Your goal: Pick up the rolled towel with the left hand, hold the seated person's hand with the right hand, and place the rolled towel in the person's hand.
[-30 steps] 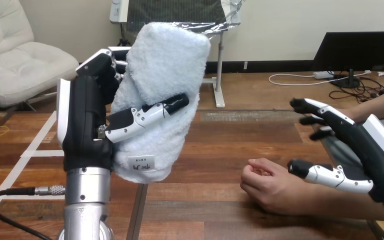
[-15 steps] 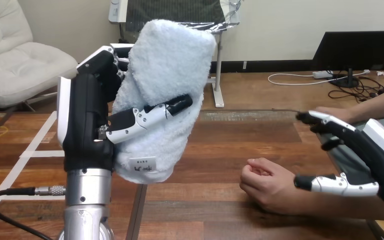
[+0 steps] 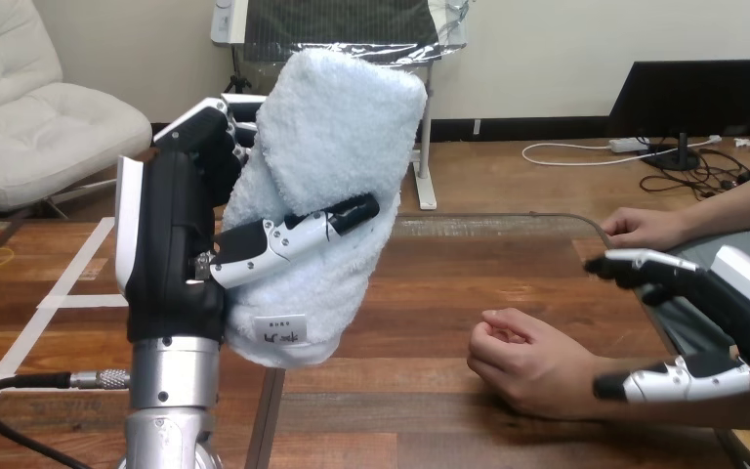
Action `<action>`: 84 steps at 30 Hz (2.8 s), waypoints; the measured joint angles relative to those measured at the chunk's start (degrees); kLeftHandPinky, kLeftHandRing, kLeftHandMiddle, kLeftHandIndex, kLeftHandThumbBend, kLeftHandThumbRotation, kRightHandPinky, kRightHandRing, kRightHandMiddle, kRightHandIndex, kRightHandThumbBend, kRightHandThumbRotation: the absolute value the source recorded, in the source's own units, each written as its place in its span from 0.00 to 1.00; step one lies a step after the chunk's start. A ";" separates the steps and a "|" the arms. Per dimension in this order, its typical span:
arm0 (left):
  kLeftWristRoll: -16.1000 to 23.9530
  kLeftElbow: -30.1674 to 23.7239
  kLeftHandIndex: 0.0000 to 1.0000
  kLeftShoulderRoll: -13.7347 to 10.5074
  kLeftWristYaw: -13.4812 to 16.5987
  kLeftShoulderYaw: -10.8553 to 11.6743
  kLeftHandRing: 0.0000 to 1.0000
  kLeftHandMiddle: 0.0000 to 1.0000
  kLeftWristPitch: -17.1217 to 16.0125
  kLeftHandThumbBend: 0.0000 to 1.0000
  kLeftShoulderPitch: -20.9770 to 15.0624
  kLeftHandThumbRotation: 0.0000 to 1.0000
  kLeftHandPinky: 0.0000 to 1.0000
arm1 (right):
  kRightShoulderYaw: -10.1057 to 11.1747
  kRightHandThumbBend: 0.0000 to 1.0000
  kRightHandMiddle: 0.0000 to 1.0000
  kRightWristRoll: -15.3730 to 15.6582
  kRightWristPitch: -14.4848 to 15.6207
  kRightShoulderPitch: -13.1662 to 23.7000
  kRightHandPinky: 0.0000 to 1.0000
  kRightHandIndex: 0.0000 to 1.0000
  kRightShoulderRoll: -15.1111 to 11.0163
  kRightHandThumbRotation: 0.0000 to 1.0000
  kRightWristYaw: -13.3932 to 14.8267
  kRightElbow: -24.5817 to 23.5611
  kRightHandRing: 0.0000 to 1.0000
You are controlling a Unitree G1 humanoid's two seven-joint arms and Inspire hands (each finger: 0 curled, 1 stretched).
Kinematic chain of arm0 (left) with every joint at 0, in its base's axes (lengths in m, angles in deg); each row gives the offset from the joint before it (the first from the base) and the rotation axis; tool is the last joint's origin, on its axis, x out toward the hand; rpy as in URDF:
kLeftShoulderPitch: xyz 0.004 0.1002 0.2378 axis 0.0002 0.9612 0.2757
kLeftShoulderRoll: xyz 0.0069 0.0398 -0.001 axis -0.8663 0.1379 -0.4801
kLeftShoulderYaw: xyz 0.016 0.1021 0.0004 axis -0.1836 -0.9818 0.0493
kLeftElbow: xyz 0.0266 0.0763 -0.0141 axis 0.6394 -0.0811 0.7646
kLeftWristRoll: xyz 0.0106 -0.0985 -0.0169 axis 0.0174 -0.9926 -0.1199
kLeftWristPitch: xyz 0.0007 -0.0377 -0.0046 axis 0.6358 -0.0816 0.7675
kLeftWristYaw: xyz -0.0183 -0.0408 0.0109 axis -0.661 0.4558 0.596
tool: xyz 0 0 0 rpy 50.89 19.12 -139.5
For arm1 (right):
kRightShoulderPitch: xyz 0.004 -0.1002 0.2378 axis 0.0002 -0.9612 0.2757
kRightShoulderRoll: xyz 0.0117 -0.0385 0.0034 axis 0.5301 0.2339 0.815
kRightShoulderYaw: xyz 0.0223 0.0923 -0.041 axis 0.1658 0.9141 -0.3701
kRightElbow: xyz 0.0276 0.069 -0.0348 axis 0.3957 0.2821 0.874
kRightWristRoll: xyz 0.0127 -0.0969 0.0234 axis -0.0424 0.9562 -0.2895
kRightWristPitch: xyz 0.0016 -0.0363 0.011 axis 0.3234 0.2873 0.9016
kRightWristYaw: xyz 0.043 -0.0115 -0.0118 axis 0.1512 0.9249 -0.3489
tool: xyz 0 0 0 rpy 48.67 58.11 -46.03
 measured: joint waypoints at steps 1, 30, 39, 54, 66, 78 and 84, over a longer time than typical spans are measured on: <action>-0.01 0.00 0.36 0.00 -0.01 -0.01 0.22 0.28 0.00 0.52 0.02 0.00 0.16 | -0.06 0.99 0.85 0.26 0.00 0.11 0.80 0.84 -0.31 0.38 -0.26 0.28 0.84; -0.36 0.04 0.36 -0.02 -0.46 -0.06 0.22 0.28 -0.01 0.50 0.04 0.00 0.15 | -4.99 1.00 0.87 9.44 -0.92 6.88 0.84 0.85 -5.49 0.38 -1.81 10.36 0.86; -0.37 0.07 0.36 0.00 -0.49 -0.08 0.22 0.28 -0.01 0.51 0.04 0.00 0.15 | -7.16 1.00 0.87 12.55 -0.88 8.83 0.84 0.85 -5.74 0.34 -1.62 11.39 0.86; -0.64 0.07 0.36 0.13 -0.47 -0.08 0.21 0.27 -0.06 0.52 0.04 0.00 0.15 | -10.34 1.00 0.85 16.13 -0.61 10.12 0.83 0.83 -5.73 0.32 -0.10 12.72 0.84; -1.62 0.08 0.36 0.16 -0.52 -0.07 0.20 0.27 -1.42 0.51 0.04 0.00 0.14 | -12.67 1.00 0.83 19.09 1.02 11.46 0.74 0.81 -5.69 0.32 1.71 13.72 0.82; -1.66 0.08 0.36 0.16 -0.52 -0.03 0.21 0.27 -1.58 0.50 0.04 0.00 0.15 | -16.91 0.96 0.82 25.30 1.12 14.57 0.67 0.78 -5.64 0.30 6.63 16.94 0.80; -1.80 0.08 0.36 0.15 -0.54 0.07 0.20 0.26 -1.67 0.50 0.04 0.00 0.14 | -18.95 0.93 0.81 27.98 1.80 15.82 0.66 0.77 -5.61 0.29 8.46 18.25 0.79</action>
